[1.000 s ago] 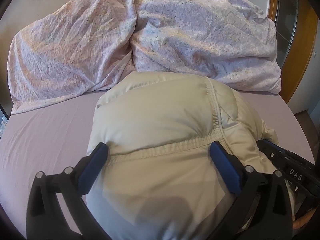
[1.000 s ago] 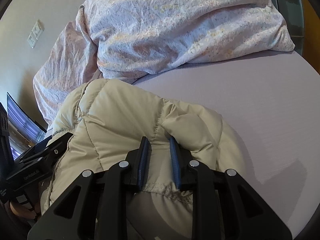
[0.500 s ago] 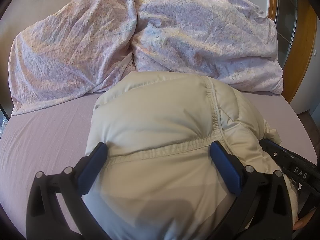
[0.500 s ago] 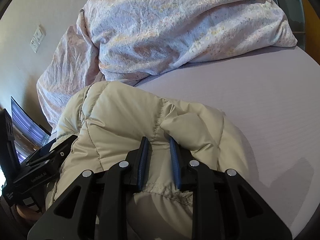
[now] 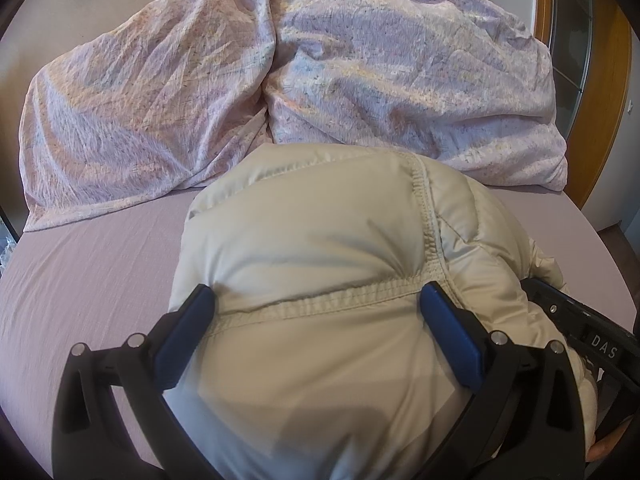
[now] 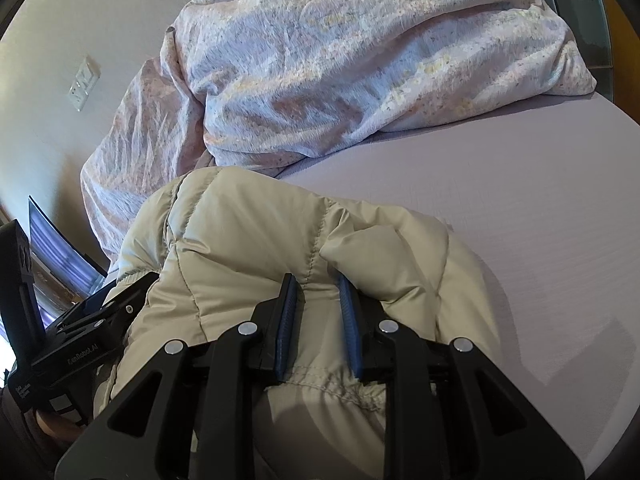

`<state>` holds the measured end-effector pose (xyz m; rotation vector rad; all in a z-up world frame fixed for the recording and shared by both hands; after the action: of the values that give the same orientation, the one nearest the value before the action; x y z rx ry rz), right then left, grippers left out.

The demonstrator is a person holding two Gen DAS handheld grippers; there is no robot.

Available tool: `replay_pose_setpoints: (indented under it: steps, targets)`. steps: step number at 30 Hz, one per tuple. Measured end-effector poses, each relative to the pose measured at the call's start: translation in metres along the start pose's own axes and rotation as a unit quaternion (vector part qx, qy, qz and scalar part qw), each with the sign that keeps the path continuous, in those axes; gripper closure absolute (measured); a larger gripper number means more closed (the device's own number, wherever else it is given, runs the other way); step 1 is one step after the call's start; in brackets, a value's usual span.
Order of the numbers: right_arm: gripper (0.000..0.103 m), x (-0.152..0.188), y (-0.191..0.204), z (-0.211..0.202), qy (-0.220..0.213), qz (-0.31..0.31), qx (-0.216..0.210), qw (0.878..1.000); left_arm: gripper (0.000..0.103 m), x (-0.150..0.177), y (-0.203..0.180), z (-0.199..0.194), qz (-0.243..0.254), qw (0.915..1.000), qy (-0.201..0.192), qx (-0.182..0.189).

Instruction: Fold large clothes

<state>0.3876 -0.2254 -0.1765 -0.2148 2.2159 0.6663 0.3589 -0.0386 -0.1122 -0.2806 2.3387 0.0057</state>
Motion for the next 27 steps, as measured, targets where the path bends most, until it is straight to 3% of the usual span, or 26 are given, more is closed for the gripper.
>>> replay_pose_setpoints:
  steps: [9,15,18,20,22,27]
  targets:
    - [0.079,-0.007,0.003,-0.005,0.035,-0.007,0.012,0.999,0.002,-0.01,0.005,-0.013,0.01,0.9995,0.029,0.013]
    - [0.074,-0.015,0.004,-0.022,0.056,-0.004,0.008,0.998,0.002,-0.009,0.026,-0.036,-0.004,0.9992,0.029,0.029]
    - [0.055,-0.016,0.003,-0.038,0.055,-0.006,0.014,0.998,0.002,-0.009,0.043,-0.048,-0.008,0.9992,0.027,0.028]
    - [0.034,-0.017,0.002,-0.048,0.05,-0.007,0.022,0.998,0.002,-0.007,0.051,-0.053,-0.011,0.999,0.031,0.031]
    - [0.021,-0.018,-0.002,-0.059,0.043,-0.003,0.038,0.998,0.002,-0.005,0.059,-0.055,-0.016,0.9984,0.039,0.037]
    - [0.011,-0.018,-0.023,-0.071,0.068,0.052,0.024,0.996,0.002,0.005,0.072,-0.054,-0.019,0.9961,0.069,0.051]
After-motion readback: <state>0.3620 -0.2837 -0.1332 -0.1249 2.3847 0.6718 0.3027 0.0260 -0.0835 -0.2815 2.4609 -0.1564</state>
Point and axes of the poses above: each gripper's, at about its wrist camera, not at the fingertips, and z roughly the way its jaws point, y to its left, x to its underside, the point moved 4 cm from there along z, roughly the way its jaws point, and after that the axes turned 4 degrees about -z, right-handed, at the moved point
